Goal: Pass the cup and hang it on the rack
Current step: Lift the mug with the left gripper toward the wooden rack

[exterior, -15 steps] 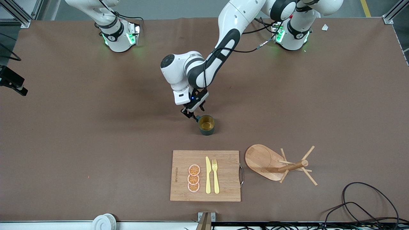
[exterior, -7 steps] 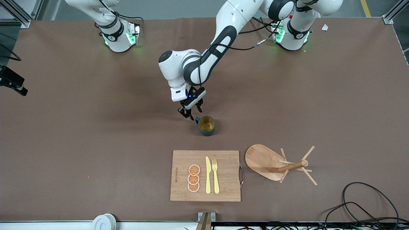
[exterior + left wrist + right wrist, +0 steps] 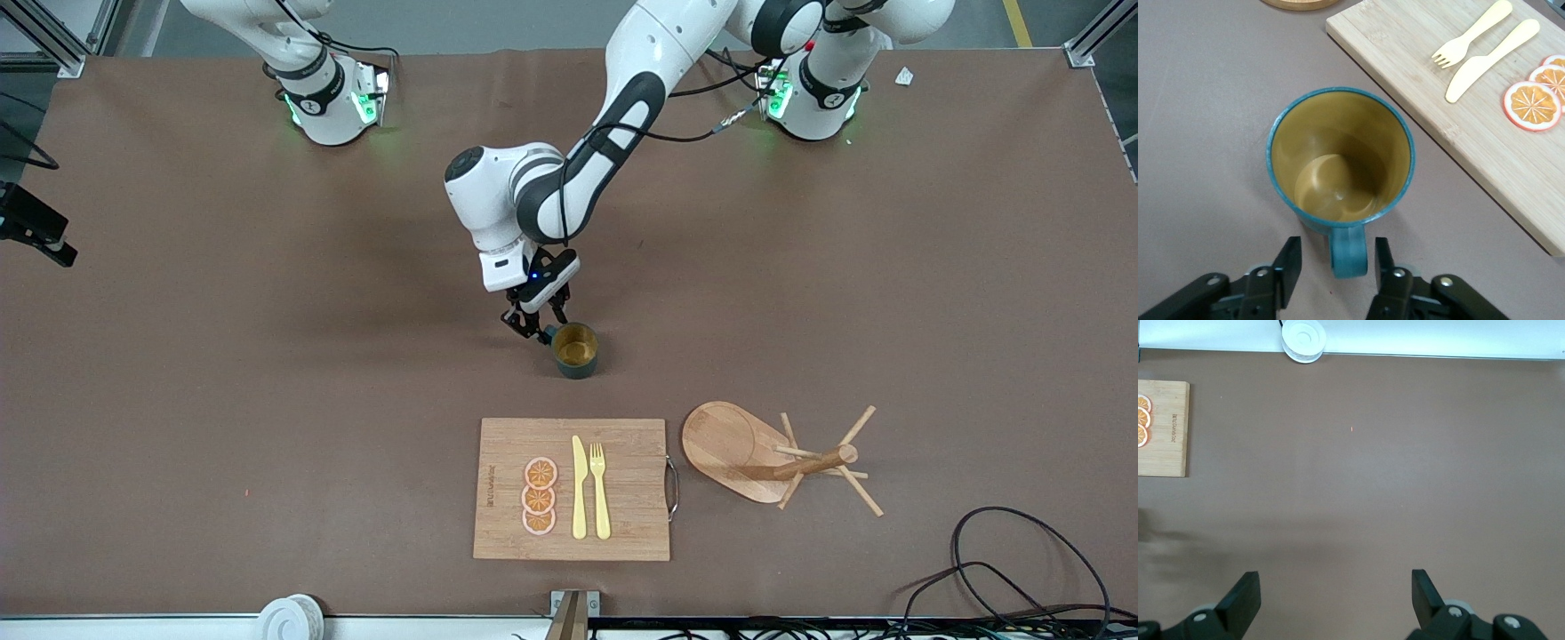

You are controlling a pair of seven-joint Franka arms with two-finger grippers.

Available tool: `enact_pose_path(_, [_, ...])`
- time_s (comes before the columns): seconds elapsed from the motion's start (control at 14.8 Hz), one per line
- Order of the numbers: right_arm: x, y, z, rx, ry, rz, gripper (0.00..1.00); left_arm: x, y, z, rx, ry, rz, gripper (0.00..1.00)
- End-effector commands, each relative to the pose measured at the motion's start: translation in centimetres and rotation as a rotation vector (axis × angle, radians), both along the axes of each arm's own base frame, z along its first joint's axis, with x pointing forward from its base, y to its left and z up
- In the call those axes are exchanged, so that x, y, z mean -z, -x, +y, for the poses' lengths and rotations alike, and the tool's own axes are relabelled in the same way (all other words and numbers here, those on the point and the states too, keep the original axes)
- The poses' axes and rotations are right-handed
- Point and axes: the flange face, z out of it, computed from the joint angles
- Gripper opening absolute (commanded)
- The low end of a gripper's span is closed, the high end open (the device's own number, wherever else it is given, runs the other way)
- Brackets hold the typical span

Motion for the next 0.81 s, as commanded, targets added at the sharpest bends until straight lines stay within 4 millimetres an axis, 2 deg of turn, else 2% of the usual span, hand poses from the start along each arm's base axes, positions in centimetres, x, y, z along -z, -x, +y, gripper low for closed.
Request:
enact_pose_path(0.0, [-0.3,0.1,-0.2,0.011,0.014,0.002,1.00,-0.7,0.2,-0.3,-0.004,0.015,-0.010,0.31])
enact_pose_path(0.14, [-0.3,0.1,-0.2,0.011,0.014,0.002,1.00,-1.8,0.5,-0.6,-0.015,0.042,0.008,0.05])
enact_pose_path(0.2, [-0.3,0.1,-0.2,0.011,0.014,0.002,1.00,-2.7,0.3,-0.6,-0.022,0.059,0.019,0.01])
enact_pose_path(0.41, [-0.3,0.1,-0.4,0.013,0.014,0.002,1.00,-6.9,-2.6,1.1,-0.038,0.097,0.025,0.00])
enact_pose_path(0.54, [-0.3,0.1,-0.3,0.013,0.014,0.002,1.00,-11.1,-5.0,2.9,-0.059,0.166,0.061,0.00])
enact_pose_path(0.68, [-0.3,0.1,-0.2,0.010,0.014,0.002,1.00,-16.8,-8.0,5.9,-0.080,0.261,0.092,0.00])
enact_pose_path(0.74, [-0.3,0.1,-0.4,0.014,0.014,0.002,1.00,-20.3,-9.9,8.1,-0.101,0.326,0.107,0.00])
